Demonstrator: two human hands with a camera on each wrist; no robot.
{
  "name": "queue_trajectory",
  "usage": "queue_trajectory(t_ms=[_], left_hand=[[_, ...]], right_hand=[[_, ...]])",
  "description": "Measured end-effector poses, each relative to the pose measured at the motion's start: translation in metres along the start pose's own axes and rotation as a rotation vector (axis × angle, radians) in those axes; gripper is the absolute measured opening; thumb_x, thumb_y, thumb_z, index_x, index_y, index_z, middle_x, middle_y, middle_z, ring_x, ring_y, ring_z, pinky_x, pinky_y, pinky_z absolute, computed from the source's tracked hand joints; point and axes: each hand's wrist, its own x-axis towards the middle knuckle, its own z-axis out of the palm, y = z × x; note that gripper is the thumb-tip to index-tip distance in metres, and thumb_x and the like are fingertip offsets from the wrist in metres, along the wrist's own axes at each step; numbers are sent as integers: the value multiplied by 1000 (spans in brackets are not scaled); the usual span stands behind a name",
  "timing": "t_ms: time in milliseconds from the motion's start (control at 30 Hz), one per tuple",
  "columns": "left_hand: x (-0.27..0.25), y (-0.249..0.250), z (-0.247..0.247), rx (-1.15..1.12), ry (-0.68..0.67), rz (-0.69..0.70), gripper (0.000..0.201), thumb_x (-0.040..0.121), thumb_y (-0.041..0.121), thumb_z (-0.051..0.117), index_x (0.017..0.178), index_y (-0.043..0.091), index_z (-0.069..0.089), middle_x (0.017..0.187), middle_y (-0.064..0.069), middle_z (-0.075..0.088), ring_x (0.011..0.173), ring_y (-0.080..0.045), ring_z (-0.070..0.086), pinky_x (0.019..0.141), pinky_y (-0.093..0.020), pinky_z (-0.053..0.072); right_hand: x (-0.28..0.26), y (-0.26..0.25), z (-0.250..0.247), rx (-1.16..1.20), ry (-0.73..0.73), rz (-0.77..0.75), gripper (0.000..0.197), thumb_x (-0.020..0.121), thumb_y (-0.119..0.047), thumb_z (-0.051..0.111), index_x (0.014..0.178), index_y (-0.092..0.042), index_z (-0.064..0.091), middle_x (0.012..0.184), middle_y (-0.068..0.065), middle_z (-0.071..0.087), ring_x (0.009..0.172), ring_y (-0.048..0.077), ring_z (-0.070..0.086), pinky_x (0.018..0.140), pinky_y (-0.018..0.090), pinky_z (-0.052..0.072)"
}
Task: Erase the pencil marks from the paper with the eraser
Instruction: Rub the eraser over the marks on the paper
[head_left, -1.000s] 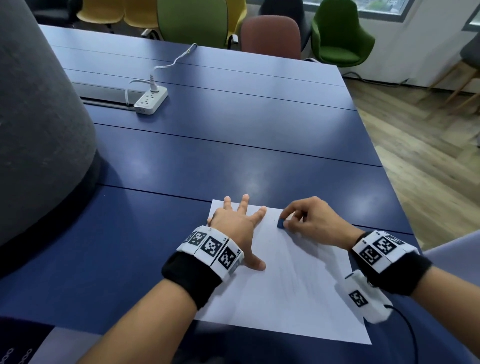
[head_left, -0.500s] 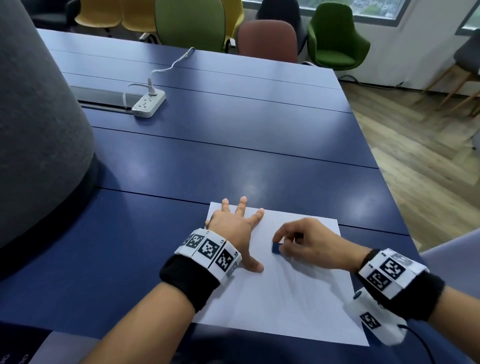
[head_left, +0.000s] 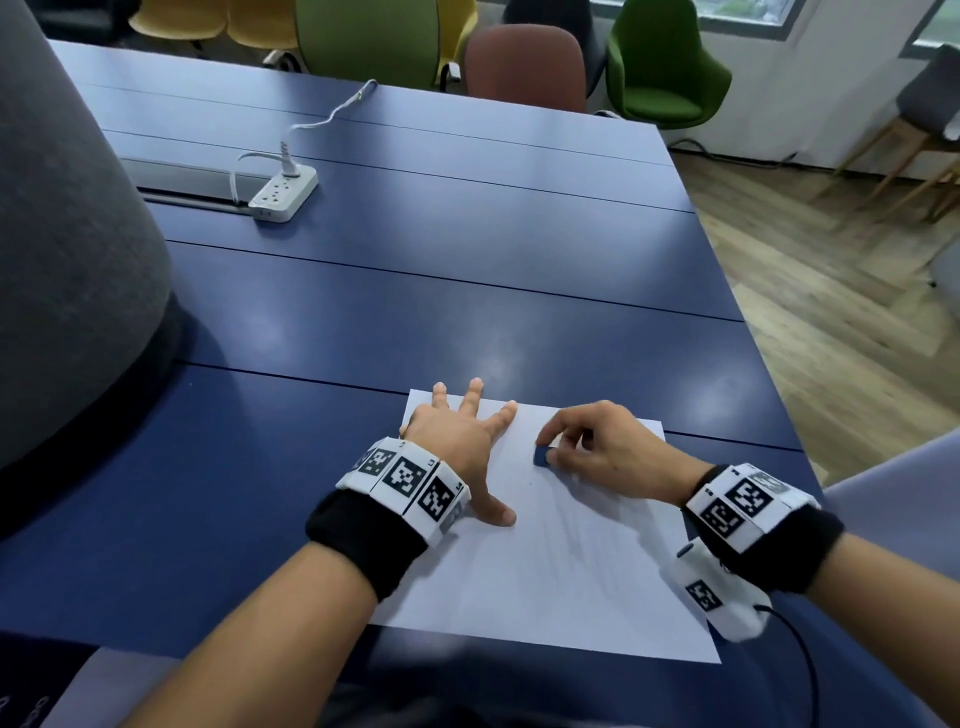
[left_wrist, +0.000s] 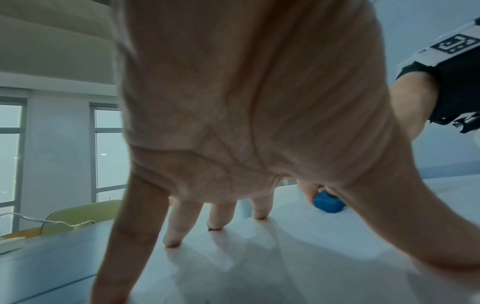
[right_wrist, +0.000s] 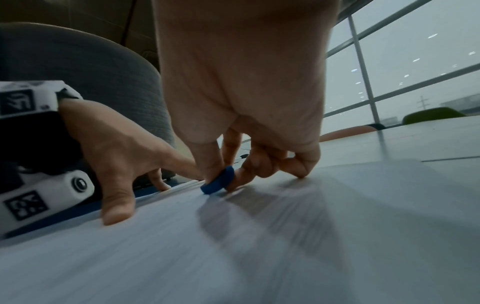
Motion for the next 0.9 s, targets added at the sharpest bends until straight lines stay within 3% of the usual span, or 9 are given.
queue_trajectory(t_ms=[67, 167, 367, 500, 633, 800, 900], left_hand=[[0, 0, 0, 0, -1, -2, 127, 62, 77, 70, 153, 40, -10, 163, -4, -17, 148, -43, -6, 113, -54, 27], [0, 0, 0, -5, -9, -4, 127, 62, 76, 71, 153, 41, -11, 162, -4, -17, 148, -42, -6, 112, -56, 29], [-1, 1, -1, 7, -6, -7, 126, 63, 76, 70, 153, 40, -11, 162, -4, -17, 148, -43, -5, 112, -55, 29], [0, 1, -1, 10, -8, -11, 126, 63, 77, 69, 153, 40, -11, 163, -4, -17, 148, -43, -5, 112, -56, 30], [-1, 1, -1, 20, -2, -7, 125, 64, 77, 68, 153, 39, -11, 163, -5, -16, 148, -43, -4, 114, -54, 27], [0, 1, -1, 14, -11, -14, 127, 62, 77, 69, 153, 40, -11, 163, -4, -16, 148, -43, -4, 111, -57, 31], [1, 1, 0, 21, -4, -12, 126, 63, 78, 69, 153, 40, -11, 163, -5, -15, 148, -43, -4, 113, -57, 29]], right_hand=[[-8, -2, 3, 22, -53, -32, 19, 82, -13, 61, 86, -27, 73, 58, -9, 61, 51, 5, 46, 56, 22, 42], [-23, -8, 5, -21, -253, -83, 20, 79, -14, 60, 89, -26, 73, 69, -1, 69, 55, 5, 47, 55, 18, 41], [-12, -3, 6, 63, -17, -5, 13, 82, -12, 64, 85, -23, 72, 54, -9, 58, 48, 3, 45, 54, 19, 40], [-30, -12, 7, 24, -246, -61, 22, 80, -9, 58, 86, -23, 74, 60, -7, 64, 50, 5, 44, 52, 17, 38], [-19, -8, 5, 39, -99, -9, 21, 81, -8, 58, 87, -21, 74, 62, -2, 66, 50, 4, 47, 54, 18, 39], [-41, -14, 8, -25, -326, -112, 23, 80, -10, 59, 90, -24, 75, 78, -1, 72, 63, 17, 56, 57, 20, 44], [-31, -11, 9, -14, -186, -83, 23, 81, -9, 58, 88, -25, 74, 66, -5, 68, 55, 7, 50, 55, 15, 39]])
